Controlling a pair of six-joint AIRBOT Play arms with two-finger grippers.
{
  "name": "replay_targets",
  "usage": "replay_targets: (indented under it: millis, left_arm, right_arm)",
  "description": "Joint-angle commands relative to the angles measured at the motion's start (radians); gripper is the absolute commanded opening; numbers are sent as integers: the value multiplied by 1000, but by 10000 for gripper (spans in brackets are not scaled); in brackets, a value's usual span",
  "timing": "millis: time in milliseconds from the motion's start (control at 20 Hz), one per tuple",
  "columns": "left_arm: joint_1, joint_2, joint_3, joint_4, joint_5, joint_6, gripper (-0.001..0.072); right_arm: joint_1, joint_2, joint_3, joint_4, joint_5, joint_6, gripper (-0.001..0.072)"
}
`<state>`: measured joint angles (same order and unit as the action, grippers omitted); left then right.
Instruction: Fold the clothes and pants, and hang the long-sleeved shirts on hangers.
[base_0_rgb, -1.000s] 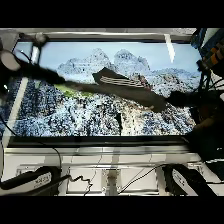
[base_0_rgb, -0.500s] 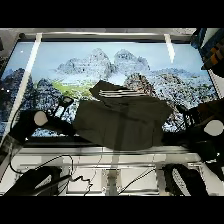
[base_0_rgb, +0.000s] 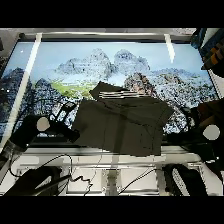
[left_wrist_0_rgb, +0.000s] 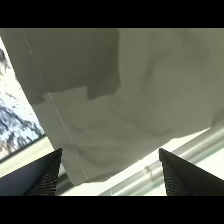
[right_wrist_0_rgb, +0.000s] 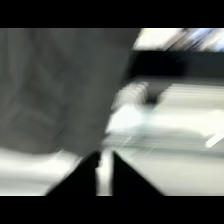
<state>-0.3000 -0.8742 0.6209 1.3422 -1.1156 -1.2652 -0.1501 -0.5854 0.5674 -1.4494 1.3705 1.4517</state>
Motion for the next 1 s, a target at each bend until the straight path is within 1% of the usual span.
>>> replay_targets:
  millis: [0,50,150,200,250,300,400,450,500,550,600,700,750,800,900,950]
  left_arm:
    - [-2,2,55,1,33,-14,693]
    - [-2,2,68,0,51,-15,694]
    - [-2,2,85,0,108,-48,693]
    - [-2,2,88,0,137,-77,693]
    - [-2,2,88,0,168,-103,694]
    - [-2,2,88,0,194,-129,694]
    - [-2,2,88,0,230,-150,694]
    - [-2,2,88,0,246,-150,693]
    - [-2,2,88,0,264,-150,693]
    - [-2,2,88,0,284,-150,693]
    - [-2,2,88,0,305,-150,693]
    - [-2,1,87,-2,368,-150,693]
    - [-2,-1,87,-8,422,-153,694]
    - [-2,-6,87,-7,486,-180,694]
    - [-2,-31,88,-7,645,-284,694]
    - [-1,-51,88,-7,722,-350,694]
  right_arm:
    - [-31,-14,46,-247,-361,85,19]
    - [-74,-43,66,-243,-420,110,19]
    - [-200,-142,98,-158,-478,105,18]
    - [-264,-199,105,-97,-489,86,18]
    - [-330,-257,108,-6,-491,31,18]
    - [-406,-322,109,136,-488,-51,18]
    - [-545,-452,109,512,-418,-317,17]
    - [-601,-514,109,659,-364,-415,19]
    - [-647,-575,109,747,-327,-454,157]
    - [-673,-626,109,771,-315,-451,458]
    - [-681,-666,109,765,-318,-451,564]
    - [-674,-745,109,768,-345,-451,564]
    - [-660,-777,109,771,-378,-452,563]
    - [-645,-801,109,776,-412,-452,563]
    - [-611,-843,109,811,-467,-452,561]
    - [-593,-860,109,829,-486,-462,561]
